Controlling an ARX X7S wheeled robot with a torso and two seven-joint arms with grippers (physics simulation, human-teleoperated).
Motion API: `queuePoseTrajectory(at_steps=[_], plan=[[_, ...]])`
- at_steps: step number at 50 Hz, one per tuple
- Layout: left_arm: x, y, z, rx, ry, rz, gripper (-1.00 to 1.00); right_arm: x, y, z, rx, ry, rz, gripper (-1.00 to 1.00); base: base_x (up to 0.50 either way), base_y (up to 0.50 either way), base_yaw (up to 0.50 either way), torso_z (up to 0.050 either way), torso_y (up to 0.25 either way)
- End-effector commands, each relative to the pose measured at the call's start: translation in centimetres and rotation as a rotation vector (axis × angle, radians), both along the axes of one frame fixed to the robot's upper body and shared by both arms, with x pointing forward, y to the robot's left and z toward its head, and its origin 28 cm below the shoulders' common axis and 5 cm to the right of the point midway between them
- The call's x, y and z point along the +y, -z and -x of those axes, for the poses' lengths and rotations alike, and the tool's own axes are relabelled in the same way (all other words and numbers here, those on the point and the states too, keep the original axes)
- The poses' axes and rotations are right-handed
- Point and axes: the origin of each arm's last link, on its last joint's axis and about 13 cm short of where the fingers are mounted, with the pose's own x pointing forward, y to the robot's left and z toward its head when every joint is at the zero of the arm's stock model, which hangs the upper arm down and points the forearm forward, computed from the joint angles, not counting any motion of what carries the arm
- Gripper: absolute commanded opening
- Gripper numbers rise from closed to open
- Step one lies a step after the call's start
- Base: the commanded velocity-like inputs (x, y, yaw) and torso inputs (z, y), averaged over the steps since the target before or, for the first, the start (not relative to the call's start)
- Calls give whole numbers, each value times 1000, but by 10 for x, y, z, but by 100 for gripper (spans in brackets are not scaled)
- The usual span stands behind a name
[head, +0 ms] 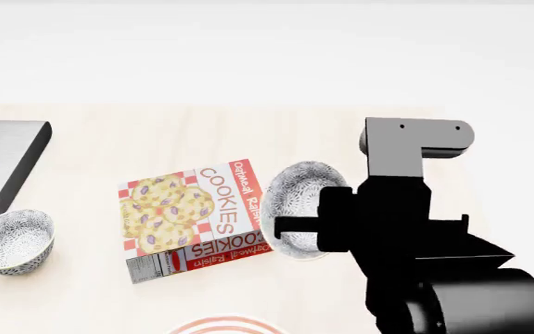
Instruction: Pick the akita bowl next to the plate and place it on the plate.
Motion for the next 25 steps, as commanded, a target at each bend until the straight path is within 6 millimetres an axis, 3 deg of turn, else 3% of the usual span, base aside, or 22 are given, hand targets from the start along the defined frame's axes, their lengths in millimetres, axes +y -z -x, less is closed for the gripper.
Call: queuePoseTrajectory(at_steps=[1, 13, 25], plan=[[0, 0, 0, 0, -1, 0, 100, 4, -15, 20, 30, -87, -39, -100, 0, 0, 0, 0, 0], [0, 0, 0, 0, -1, -1, 100, 6, -18, 32, 69, -165, -93, -100, 0, 0, 0, 0, 1], [0, 1, 0, -1, -1, 2, 100, 10, 3, 36, 137, -220, -162, -100, 0, 0, 0, 0, 0]])
